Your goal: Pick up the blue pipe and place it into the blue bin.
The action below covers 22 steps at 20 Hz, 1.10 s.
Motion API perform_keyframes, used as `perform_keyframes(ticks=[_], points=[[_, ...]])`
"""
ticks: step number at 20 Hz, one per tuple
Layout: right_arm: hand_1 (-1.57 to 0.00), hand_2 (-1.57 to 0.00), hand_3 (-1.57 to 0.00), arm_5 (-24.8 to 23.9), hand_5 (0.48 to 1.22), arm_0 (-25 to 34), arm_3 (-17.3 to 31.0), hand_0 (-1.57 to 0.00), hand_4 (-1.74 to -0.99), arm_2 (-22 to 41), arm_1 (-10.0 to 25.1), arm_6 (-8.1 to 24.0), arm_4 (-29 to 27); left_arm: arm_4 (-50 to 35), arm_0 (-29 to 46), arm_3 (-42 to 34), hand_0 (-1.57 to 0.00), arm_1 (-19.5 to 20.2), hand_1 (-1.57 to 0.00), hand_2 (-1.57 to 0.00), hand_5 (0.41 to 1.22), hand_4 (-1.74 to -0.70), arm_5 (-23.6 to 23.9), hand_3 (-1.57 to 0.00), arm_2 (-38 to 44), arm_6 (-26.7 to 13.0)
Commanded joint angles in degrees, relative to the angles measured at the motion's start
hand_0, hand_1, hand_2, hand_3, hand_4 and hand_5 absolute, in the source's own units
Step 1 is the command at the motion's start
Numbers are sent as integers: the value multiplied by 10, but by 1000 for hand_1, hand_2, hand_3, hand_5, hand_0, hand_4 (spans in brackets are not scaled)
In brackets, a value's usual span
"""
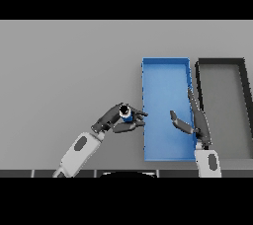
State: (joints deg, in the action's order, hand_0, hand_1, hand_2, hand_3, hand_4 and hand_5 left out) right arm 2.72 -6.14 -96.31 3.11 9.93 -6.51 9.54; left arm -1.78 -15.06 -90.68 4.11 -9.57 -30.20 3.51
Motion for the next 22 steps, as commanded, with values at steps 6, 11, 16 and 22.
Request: perform_keyframes(ticks=[6,11,16,22], points=[[1,1,1,-29,643,-23,-39,1,-1166,9,-2,4,35,11,9,-2,-1569,-9,-1570,-1570,1220,-1466,-17,-1570,9,-8],[-2,-41,1,-11,648,-35,-89,1,-1195,6,2,-7,2,27,17,9,-1571,-19,-1571,-1571,1221,-1467,-29,-1571,16,0],[-23,-118,-1,132,600,13,-158,1,-1224,11,56,87,-190,36,23,4,-1571,-27,-1571,-1571,1221,-1467,-46,-1571,22,3],[-5,-90,1,187,558,134,-207,1,-1270,60,112,209,-260,50,31,-14,-1571,-33,-1571,-1571,1221,-1467,-58,-1571,32,-11]])
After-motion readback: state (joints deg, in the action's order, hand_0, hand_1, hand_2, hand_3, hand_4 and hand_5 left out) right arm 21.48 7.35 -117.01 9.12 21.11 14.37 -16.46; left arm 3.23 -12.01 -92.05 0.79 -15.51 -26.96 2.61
